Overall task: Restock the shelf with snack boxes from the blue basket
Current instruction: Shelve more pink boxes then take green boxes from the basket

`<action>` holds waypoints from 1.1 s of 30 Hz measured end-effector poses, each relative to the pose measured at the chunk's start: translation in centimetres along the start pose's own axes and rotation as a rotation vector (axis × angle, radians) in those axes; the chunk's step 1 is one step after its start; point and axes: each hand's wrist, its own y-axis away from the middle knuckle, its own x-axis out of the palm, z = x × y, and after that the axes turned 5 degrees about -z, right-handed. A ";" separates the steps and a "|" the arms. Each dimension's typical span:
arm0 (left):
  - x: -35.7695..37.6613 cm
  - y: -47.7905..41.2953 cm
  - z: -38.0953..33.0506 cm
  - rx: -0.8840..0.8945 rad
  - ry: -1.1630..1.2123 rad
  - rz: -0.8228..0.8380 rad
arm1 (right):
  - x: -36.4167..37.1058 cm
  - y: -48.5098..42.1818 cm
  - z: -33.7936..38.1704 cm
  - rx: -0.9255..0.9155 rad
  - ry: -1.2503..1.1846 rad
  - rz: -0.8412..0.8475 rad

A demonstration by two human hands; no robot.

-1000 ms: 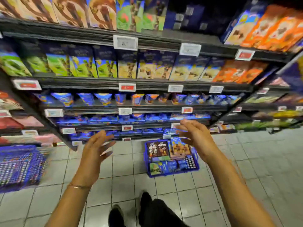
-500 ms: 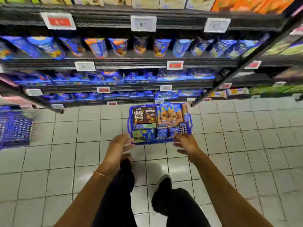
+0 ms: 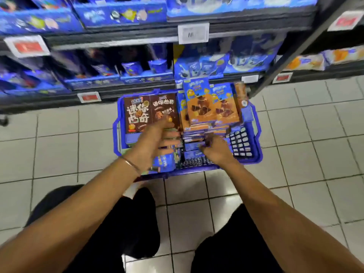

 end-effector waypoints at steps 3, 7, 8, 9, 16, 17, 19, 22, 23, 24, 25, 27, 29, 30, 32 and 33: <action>1.2 -3.2 0.6 0.019 0.025 0.018 | 3.5 -3.9 -3.1 -0.143 0.343 0.115; 2.1 -4.5 1.9 -0.054 0.233 0.166 | 6.7 -6.2 -3.7 -0.201 0.848 0.185; 2.4 -4.4 2.2 -0.065 0.267 0.169 | 7.3 -6.6 -3.5 -0.213 0.918 0.198; 2.7 -4.1 2.4 -0.074 0.290 0.162 | 7.8 -6.8 -3.3 -0.224 0.973 0.191; 1.5 -1.2 2.4 -0.080 0.382 0.128 | 6.6 -5.5 -1.8 -0.309 0.896 0.099; 1.0 -1.2 2.2 -0.084 0.436 0.118 | 5.7 -5.1 -1.7 -0.311 0.826 0.082; 0.3 -0.9 1.5 -0.083 0.561 0.103 | 3.7 -3.8 -1.6 -0.298 0.654 0.037; 0.2 -0.3 0.4 -0.049 0.602 0.109 | 0.8 -0.6 -1.2 -0.312 0.331 -0.029; 0.3 -0.1 0.2 -0.037 0.590 0.107 | -0.1 0.6 -0.9 -0.325 0.234 -0.052; 0.3 0.1 0.1 -0.028 0.580 0.103 | -0.9 1.6 -0.7 -0.336 0.147 -0.076; 0.3 0.2 0.1 -0.021 0.572 0.095 | -1.8 2.5 -0.5 -0.346 0.063 -0.099; 0.3 0.4 0.2 -0.003 0.558 0.064 | -3.5 3.8 -0.3 -0.361 -0.132 -0.133; 0.2 0.3 0.6 0.018 0.539 0.025 | -5.0 4.6 -0.4 -0.400 -0.341 -0.168; 0.2 0.2 0.8 0.026 0.534 0.006 | -5.5 5.0 -0.3 -0.417 -0.447 -0.183; 0.4 -0.1 1.3 0.042 0.538 -0.032 | -6.3 5.6 0.0 -0.424 -0.647 -0.223; 0.5 -0.3 1.6 0.051 0.536 -0.057 | -6.5 5.7 0.1 -0.417 -0.733 -0.243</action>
